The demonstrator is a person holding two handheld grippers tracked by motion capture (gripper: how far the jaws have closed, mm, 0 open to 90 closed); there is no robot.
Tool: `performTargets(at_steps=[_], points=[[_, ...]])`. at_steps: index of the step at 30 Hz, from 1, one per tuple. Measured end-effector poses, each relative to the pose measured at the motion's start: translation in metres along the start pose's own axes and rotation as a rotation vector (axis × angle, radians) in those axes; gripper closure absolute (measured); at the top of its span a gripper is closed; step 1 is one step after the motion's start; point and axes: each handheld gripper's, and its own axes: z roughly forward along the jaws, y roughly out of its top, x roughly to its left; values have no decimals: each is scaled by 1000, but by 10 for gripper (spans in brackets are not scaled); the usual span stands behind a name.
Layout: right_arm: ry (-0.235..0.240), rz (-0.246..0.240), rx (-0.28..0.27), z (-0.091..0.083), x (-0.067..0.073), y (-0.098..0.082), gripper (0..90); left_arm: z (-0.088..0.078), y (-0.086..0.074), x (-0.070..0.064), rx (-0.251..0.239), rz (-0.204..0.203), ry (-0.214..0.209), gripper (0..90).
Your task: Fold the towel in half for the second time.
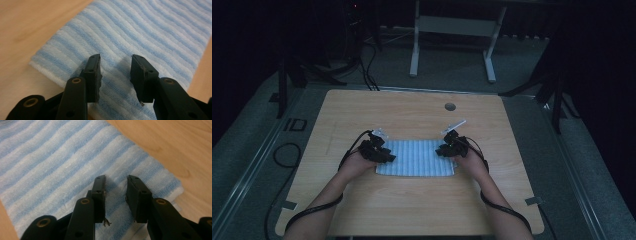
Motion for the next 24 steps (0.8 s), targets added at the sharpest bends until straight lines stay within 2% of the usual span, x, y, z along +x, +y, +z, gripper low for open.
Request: performTargets(at_steps=[4,8,12,15,18,21,22,23,24], points=[[9,15,1,5,-4,8,672,0,3,9,6,-3,9,596],[6,14,12,10,-6,18,671,0,7,20,5,-23,24,595],[5,22,14,14,-9,24,671,1,8,26,1,-44,34,595],[6,26,19,17,-11,29,668,0,9,26,-1,-40,41,594],[1,10,20,16,-10,30,628,-2,8,25,-5,-44,44,554],[0,-20,-9,8,-4,28,470,-9,7,19,-42,-49,27,455],[0,-20,-9,8,-4,28,470,-9,7,19,-42,-49,27,424],[-17,-30,-22,4,0,27,398,-11,6,16,-51,-47,25,381],[-17,-30,-22,4,0,27,398,-11,6,16,-51,-47,25,344]])
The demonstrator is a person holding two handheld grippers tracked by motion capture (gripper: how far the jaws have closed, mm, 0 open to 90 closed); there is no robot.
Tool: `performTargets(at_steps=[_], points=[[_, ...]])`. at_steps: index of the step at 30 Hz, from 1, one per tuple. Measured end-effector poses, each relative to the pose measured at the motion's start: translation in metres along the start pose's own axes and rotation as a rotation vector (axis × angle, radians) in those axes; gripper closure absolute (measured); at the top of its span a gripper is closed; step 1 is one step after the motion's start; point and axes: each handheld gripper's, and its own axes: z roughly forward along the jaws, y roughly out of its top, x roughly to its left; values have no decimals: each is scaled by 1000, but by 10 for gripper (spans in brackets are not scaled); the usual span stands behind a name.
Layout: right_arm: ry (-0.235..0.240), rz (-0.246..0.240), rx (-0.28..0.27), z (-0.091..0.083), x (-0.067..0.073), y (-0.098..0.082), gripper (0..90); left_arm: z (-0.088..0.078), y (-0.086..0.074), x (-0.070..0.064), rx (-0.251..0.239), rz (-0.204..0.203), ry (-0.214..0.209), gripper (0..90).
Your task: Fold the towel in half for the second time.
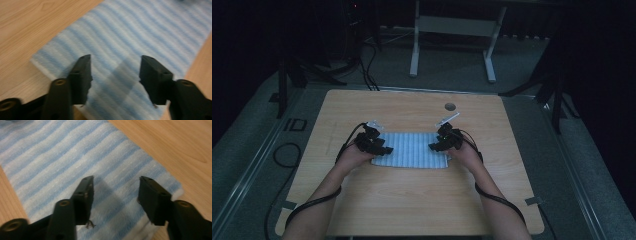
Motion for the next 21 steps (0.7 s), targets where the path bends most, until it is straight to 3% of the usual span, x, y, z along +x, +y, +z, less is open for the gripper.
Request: performTargets(at_steps=[1,2,3,6,7,10,13,16,17,21], points=[[7,4,-32,-6,1,-2,357,-2,-3,-1,5,1,-27,309],[7,4,-32,-6,1,-2,357,-2,-3,-1,5,1,-27,254],[24,13,-79,-13,1,-4,323,-3,-5,-3,16,5,-8,240],[45,8,-99,-19,1,-7,244,-4,-9,-5,23,12,-10,145],[38,-3,-115,-24,2,-10,193,-7,-12,-7,7,27,16,144],[53,9,-126,-27,1,-14,181,-10,-16,-10,-16,28,32,80],[45,-17,-123,-28,2,-22,134,-13,-22,-14,-45,25,33,67],[32,-24,-120,-27,2,-26,133,-14,-26,-17,-49,28,33,23],[34,-22,-117,-27,1,-29,123,-14,-29,-18,-56,29,17,23],[11,-18,-128,-30,-2,-37,123,-16,-36,-22,-49,44,17,23]])
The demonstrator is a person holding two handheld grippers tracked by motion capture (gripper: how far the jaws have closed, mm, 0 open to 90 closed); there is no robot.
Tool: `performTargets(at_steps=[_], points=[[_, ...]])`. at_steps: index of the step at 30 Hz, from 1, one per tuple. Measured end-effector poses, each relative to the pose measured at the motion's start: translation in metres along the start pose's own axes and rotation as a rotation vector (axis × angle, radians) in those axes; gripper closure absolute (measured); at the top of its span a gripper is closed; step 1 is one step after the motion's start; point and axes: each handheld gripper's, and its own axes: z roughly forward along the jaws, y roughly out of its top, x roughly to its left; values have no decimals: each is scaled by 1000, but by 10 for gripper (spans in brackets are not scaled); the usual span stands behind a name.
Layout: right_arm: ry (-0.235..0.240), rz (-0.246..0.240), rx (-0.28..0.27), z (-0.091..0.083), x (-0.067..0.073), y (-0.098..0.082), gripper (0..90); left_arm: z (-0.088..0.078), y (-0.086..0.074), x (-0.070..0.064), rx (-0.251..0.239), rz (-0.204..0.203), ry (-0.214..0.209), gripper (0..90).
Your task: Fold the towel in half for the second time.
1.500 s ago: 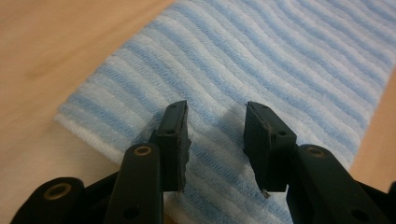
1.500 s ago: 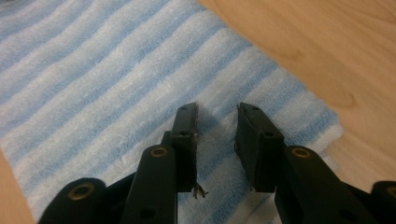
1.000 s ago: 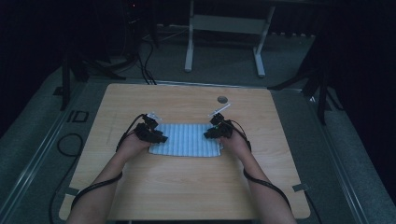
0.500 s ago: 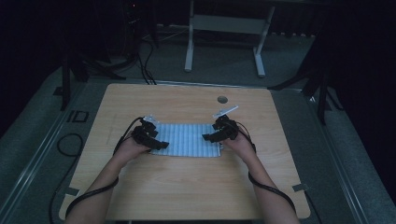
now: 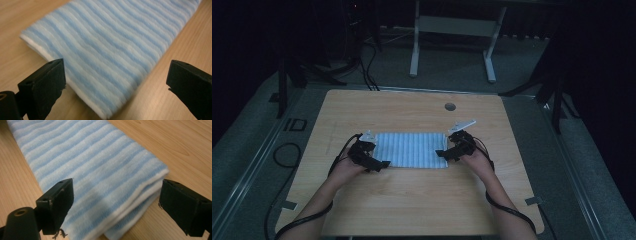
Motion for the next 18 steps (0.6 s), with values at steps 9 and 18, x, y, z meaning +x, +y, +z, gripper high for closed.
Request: performTargets(at_steps=[9,18], points=[[-28,-12,5,-15,-4,-20,123,-6,-18,-8,27,14,20,23],[-50,14,-3,-37,-5,-55,123,-27,-46,-13,-20,-17,37,23]])
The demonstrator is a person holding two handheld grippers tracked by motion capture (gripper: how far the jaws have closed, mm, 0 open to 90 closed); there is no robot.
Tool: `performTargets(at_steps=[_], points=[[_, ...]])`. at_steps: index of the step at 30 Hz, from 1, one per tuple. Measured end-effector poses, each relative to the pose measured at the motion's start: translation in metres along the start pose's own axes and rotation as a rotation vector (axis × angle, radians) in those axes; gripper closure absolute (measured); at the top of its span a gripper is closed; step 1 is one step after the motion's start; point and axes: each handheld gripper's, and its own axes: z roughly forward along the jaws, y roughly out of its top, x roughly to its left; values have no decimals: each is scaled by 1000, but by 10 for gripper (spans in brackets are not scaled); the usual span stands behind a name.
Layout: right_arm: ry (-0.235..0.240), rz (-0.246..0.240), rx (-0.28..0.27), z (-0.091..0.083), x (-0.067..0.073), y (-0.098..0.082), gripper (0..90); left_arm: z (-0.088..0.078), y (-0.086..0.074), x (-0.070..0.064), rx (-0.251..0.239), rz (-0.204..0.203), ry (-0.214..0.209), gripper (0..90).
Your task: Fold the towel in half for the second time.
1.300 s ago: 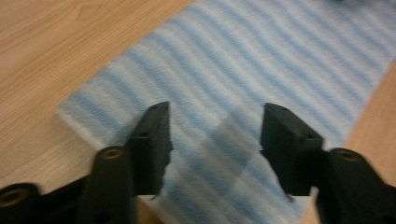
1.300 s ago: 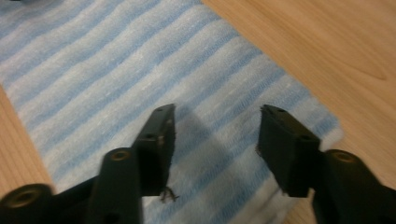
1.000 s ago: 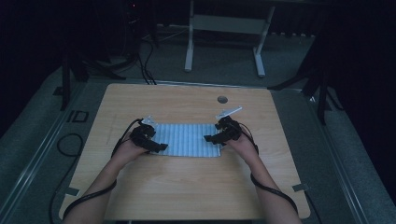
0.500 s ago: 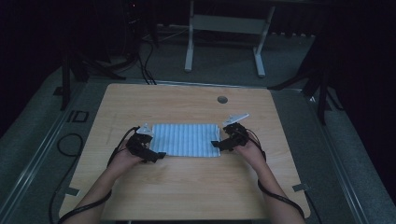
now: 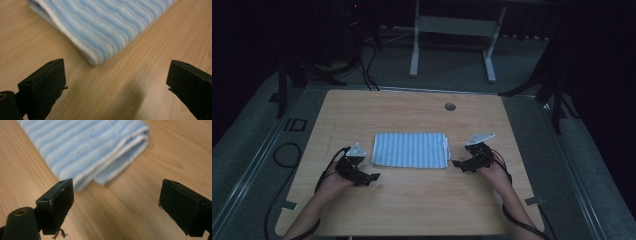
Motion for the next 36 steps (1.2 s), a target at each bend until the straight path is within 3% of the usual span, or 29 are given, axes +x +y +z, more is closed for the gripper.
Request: performTargets(at_steps=[7,12,19,26,32,33,36], points=[[-19,30,4,-14,-5,-23,123,-11,-17,-1,-7,-16,29,23],[-46,76,-24,-29,-9,-43,123,-16,-33,-1,-29,-64,36,23],[-67,130,-74,-46,-10,-64,123,-20,-44,-4,-33,-73,43,23],[-133,205,-108,-64,-11,-91,123,-32,-54,-3,-86,-108,57,23],[-181,227,-127,-73,-8,-105,123,-30,-61,-4,-97,-120,77,23],[-212,237,-153,-76,-10,-109,124,-30,-61,-4,-96,-118,78,23],[-247,265,-186,-79,-12,-112,125,-31,-62,-5,-105,-115,83,23]])
